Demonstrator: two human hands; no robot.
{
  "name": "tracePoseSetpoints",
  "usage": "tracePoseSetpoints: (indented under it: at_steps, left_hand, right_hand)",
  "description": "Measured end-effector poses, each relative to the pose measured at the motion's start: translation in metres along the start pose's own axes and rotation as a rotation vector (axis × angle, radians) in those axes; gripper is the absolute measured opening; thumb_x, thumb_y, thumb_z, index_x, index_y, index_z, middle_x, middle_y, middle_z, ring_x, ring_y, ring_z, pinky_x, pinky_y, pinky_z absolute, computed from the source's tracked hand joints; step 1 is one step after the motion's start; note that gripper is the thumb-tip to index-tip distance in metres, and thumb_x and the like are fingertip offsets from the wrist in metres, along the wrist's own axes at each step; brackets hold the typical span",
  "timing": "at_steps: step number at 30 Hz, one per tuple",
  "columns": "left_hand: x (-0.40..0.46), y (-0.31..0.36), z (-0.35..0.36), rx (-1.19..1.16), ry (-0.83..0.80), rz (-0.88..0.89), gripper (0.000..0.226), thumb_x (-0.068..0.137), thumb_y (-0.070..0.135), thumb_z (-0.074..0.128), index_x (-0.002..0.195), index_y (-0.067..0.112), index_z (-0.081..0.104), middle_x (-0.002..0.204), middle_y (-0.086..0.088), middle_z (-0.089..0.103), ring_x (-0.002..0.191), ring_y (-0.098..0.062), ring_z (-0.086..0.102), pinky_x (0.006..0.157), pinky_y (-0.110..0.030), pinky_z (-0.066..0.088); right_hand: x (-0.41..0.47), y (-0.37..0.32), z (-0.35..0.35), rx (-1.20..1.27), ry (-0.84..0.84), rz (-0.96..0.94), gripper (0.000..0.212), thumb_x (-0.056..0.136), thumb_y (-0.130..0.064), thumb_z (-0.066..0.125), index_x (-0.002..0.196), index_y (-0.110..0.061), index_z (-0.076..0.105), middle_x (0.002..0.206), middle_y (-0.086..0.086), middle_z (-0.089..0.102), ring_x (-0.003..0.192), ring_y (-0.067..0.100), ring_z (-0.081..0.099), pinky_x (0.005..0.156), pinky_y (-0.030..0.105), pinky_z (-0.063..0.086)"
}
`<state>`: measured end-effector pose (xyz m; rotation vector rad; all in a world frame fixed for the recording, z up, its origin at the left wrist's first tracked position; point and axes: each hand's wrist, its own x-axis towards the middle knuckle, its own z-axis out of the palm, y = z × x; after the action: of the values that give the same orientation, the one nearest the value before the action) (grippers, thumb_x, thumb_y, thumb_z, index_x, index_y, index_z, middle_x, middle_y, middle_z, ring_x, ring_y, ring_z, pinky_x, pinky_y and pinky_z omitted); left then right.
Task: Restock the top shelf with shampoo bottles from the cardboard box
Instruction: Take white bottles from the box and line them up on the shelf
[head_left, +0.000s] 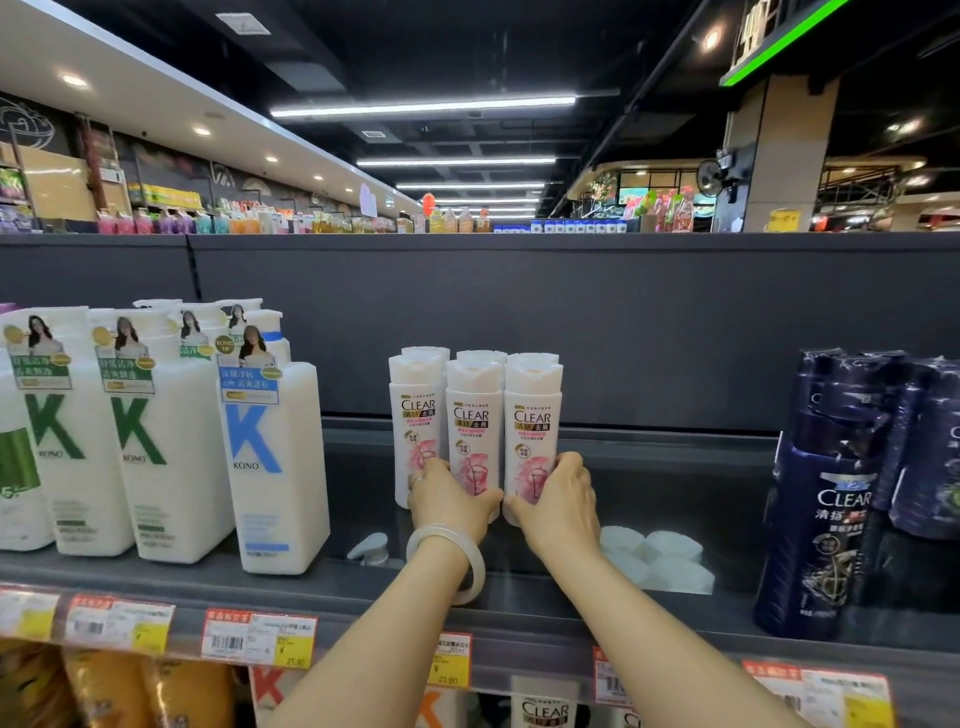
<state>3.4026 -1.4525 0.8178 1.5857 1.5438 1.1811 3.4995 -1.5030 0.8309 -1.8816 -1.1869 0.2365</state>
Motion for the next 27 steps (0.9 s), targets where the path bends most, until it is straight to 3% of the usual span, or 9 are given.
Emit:
tracePoseSetpoints:
  at_steps: [6, 11, 19, 24, 27]
  left_hand:
    - [-0.007, 0.002, -0.005, -0.002, 0.021, 0.003, 0.058, 0.053, 0.028, 0.079, 0.102, 0.012, 0.054, 0.109, -0.008, 0.059, 0.106, -0.029, 0.058, 0.089, -0.046, 0.052]
    - [-0.02, 0.008, -0.021, 0.073, 0.033, 0.041, 0.063, 0.065, 0.021, 0.079, 0.118, 0.011, 0.047, 0.124, -0.011, 0.045, 0.119, -0.03, 0.045, 0.1, -0.045, 0.044]
    - [-0.069, 0.01, -0.072, 0.08, 0.062, 0.203, 0.065, 0.065, 0.027, 0.079, 0.12, 0.011, 0.049, 0.123, -0.011, 0.051, 0.115, -0.026, 0.051, 0.099, -0.042, 0.045]
    - [-0.135, -0.033, -0.112, 0.056, 0.192, 0.243, 0.045, 0.079, 0.023, 0.069, 0.118, 0.013, 0.05, 0.12, -0.002, 0.053, 0.105, -0.008, 0.049, 0.092, -0.019, 0.039]
    - [-0.172, -0.087, -0.127, 0.136, 0.221, 0.185, 0.041, 0.079, 0.022, 0.069, 0.115, 0.01, 0.052, 0.113, 0.0, 0.053, 0.103, -0.011, 0.05, 0.086, -0.013, 0.041]
  right_hand:
    - [-0.003, 0.003, -0.004, 0.025, -0.029, 0.032, 0.068, 0.072, -0.028, 0.077, 0.122, -0.009, 0.035, 0.128, 0.014, 0.043, 0.12, 0.03, 0.044, 0.095, 0.04, 0.044]
    - [-0.011, 0.001, -0.018, 0.015, -0.019, 0.029, 0.08, 0.073, -0.027, 0.077, 0.133, -0.005, 0.03, 0.136, 0.017, 0.037, 0.127, 0.032, 0.038, 0.103, 0.04, 0.036]
    - [-0.057, -0.028, -0.043, 0.039, 0.078, -0.137, 0.059, 0.079, -0.027, 0.069, 0.125, -0.007, 0.038, 0.131, 0.014, 0.041, 0.123, 0.029, 0.041, 0.099, 0.035, 0.036]
    - [-0.126, -0.035, -0.027, 0.077, 0.05, -0.365, 0.049, 0.083, -0.021, 0.063, 0.124, -0.008, 0.04, 0.13, 0.009, 0.044, 0.12, 0.021, 0.044, 0.099, 0.029, 0.038]
    - [-0.178, -0.015, 0.008, 0.089, -0.072, -0.404, 0.046, 0.085, -0.018, 0.061, 0.125, -0.009, 0.041, 0.13, 0.009, 0.043, 0.12, 0.02, 0.044, 0.098, 0.027, 0.037]
